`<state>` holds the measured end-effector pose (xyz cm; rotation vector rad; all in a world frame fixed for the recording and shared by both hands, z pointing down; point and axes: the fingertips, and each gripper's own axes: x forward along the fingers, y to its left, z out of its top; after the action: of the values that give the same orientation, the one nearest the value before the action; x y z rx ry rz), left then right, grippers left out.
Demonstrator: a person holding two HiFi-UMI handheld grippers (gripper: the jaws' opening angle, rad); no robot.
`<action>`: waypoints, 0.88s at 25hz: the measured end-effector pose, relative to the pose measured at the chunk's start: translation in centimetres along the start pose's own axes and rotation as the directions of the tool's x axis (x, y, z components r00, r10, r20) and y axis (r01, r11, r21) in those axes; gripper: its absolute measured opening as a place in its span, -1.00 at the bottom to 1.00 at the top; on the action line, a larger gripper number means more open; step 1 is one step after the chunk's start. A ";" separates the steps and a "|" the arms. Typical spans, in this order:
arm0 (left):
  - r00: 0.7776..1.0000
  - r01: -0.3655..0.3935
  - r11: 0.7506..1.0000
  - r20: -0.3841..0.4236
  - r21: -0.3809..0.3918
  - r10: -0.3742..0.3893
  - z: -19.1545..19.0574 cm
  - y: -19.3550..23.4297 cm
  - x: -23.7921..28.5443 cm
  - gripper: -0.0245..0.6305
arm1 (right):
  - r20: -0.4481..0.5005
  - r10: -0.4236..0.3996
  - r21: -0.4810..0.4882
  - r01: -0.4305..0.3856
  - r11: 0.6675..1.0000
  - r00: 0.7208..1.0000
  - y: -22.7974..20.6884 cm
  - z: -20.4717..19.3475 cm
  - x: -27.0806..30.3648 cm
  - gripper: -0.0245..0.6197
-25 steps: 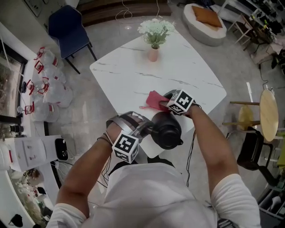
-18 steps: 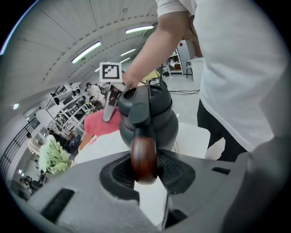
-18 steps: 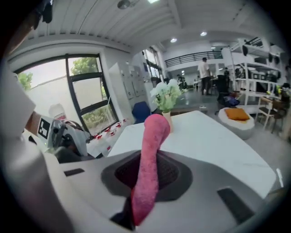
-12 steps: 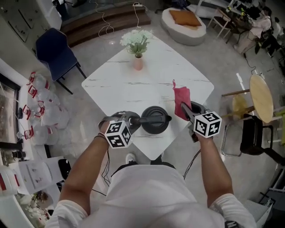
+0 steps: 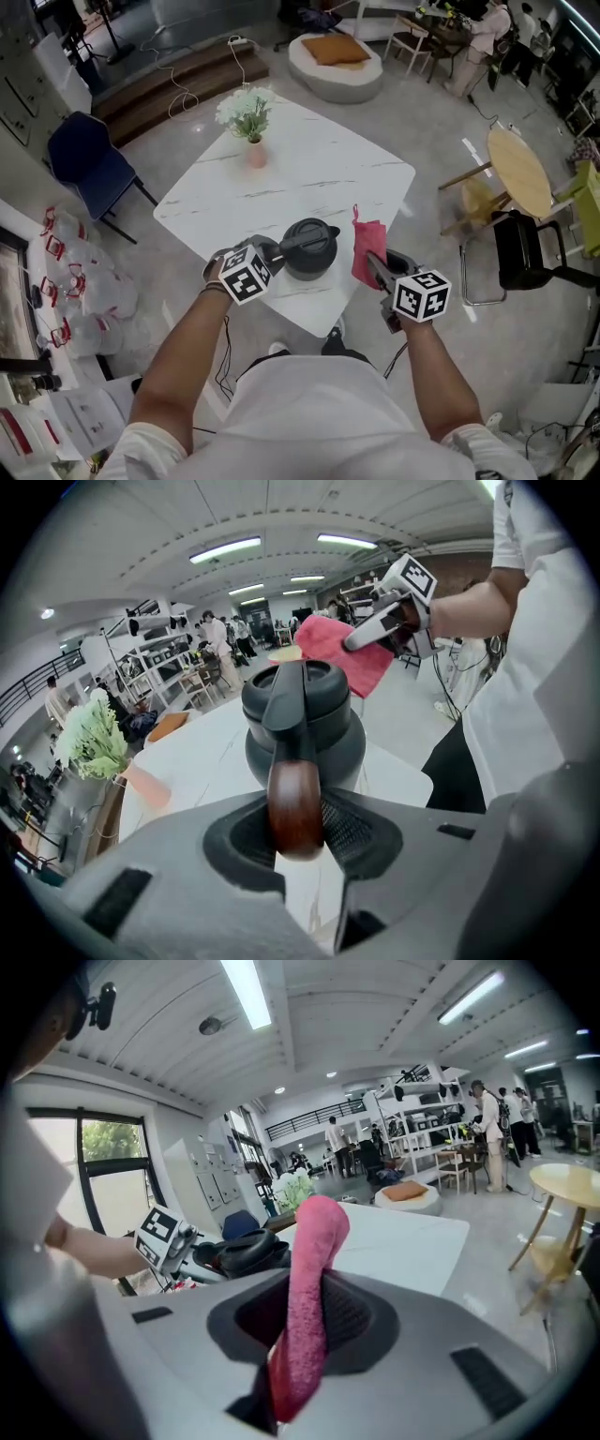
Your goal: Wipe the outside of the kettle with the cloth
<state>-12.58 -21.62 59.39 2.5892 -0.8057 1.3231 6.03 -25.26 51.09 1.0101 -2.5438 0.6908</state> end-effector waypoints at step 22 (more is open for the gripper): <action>0.965 -0.066 0.971 0.231 -0.231 0.121 0.1 -1.3 -6.3 -0.17 | 0.076 -0.040 0.023 0.039 0.999 0.996 7.0 -2.9 -5.3 -0.69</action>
<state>-14.83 -17.98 54.51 2.5899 -1.0614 0.8831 5.10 -16.32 48.85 1.1113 -2.5791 0.6819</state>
